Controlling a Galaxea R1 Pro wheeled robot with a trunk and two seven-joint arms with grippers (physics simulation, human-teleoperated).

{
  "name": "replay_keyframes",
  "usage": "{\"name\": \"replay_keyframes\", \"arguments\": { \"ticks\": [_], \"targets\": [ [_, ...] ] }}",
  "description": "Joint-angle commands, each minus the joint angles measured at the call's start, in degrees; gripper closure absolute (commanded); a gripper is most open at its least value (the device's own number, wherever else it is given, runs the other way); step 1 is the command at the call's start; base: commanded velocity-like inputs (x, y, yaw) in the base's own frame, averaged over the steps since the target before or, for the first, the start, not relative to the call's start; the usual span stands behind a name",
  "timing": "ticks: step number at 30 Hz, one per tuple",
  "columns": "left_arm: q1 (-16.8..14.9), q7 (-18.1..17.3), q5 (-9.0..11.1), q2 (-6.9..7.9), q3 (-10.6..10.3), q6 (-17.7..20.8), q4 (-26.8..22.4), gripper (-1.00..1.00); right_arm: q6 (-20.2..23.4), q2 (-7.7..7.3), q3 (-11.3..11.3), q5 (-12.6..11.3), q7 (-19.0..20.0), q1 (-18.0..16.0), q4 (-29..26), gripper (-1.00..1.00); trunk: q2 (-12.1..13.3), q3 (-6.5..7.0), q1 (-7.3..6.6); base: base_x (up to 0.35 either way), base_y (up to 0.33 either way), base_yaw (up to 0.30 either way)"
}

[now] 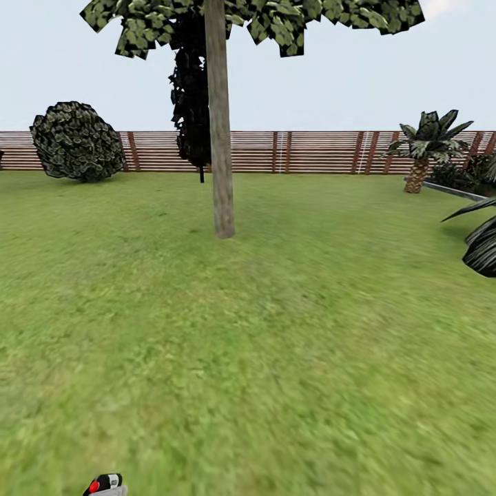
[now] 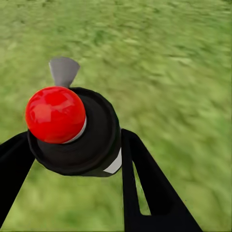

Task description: In the garden, pick up the pesticide atomizer on the floor and spray pesticide onto both trees until each tree trunk is fully covered.

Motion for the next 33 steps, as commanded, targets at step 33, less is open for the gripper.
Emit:
{"name": "replay_keyframes", "arguments": {
  "ticks": [33],
  "targets": [
    [0.0,0.0,0.4,0.02,-0.2,-0.2,0.0,1.0,0.0,0.01,0.3,0.4,-0.6,0.0,0.1,-1.0,0.0,-0.05,0.02,0.341,0.0,0.0]
  ]
}}
